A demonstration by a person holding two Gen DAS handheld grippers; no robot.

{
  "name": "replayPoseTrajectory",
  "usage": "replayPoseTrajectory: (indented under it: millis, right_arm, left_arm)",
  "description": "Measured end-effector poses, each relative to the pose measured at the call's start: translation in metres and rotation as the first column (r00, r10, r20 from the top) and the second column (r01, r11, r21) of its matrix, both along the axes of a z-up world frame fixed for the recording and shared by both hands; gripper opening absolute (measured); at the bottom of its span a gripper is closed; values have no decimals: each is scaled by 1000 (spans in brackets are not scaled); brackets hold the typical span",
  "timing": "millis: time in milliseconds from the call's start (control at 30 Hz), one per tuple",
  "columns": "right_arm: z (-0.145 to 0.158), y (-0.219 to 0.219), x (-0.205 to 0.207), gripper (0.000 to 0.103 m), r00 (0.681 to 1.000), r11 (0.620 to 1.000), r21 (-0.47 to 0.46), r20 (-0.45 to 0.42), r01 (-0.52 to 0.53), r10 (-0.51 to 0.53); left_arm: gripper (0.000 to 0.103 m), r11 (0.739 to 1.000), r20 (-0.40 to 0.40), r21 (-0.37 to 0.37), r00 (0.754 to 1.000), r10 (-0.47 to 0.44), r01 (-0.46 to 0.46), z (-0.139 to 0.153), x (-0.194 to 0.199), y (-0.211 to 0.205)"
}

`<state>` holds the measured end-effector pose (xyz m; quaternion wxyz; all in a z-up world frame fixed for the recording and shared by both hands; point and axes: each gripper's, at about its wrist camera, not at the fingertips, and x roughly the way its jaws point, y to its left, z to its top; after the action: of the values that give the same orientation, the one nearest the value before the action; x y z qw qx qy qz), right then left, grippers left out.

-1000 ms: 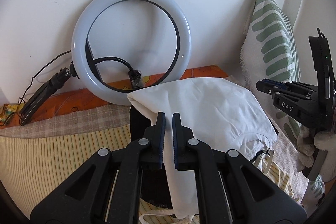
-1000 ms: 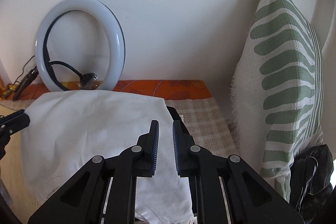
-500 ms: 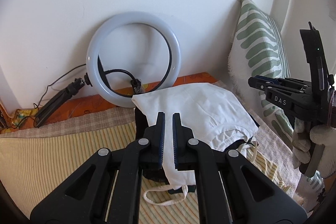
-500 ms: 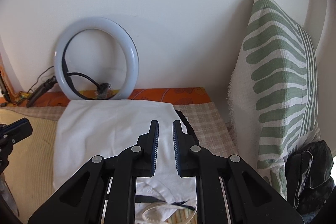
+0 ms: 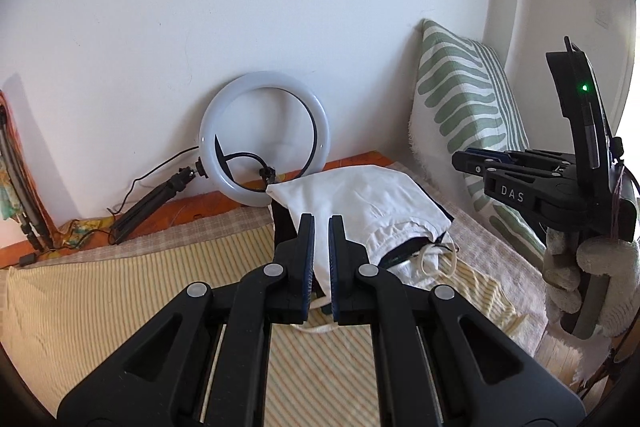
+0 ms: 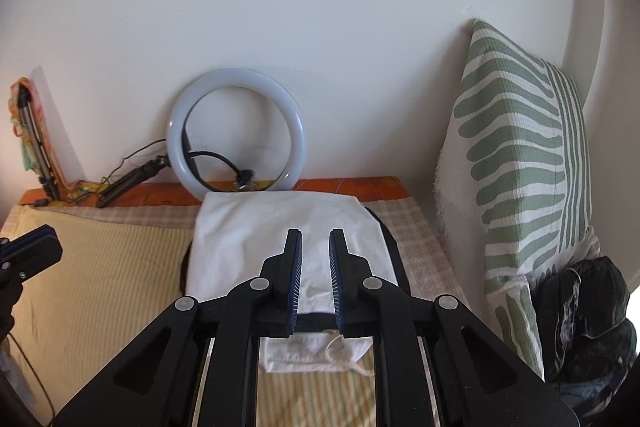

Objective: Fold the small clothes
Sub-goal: 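Lower the shirt onto the dark clothes pile and open both grippers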

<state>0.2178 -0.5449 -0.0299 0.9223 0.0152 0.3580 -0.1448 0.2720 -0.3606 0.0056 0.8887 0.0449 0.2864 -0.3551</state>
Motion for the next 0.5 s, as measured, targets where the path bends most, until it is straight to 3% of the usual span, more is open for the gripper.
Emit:
replayPoseTrajectory:
  millis: [167, 233, 333, 400, 467, 500]
  right_arm:
    - [6, 26, -27, 12, 1000, 1000, 12, 8, 2, -2]
    - [5, 36, -37, 12, 1000, 1000, 7, -1, 18, -18]
    - [4, 48, -51, 16, 1000, 1000, 0, -2, 26, -26]
    - [4, 54, -61, 31, 999, 999, -4, 20, 46, -46]
    - [1, 61, -69, 33, 998, 998, 0, 32, 59, -59]
    - [-1, 64, -73, 33, 997, 998, 7, 38, 63, -63]
  left_arm:
    - [3, 1000, 12, 6, 1000, -19, 19, 3, -30, 19]
    - [8, 1000, 21, 15, 999, -28, 27, 2, -41, 24]
    - [26, 999, 38, 19, 999, -26, 26, -2, -53, 32]
    - [29, 999, 16, -3, 999, -33, 33, -4, -59, 39]
    - [32, 999, 15, -6, 999, -35, 35, -6, -65, 44]
    - [42, 999, 26, -3, 999, -33, 33, -8, -69, 47]
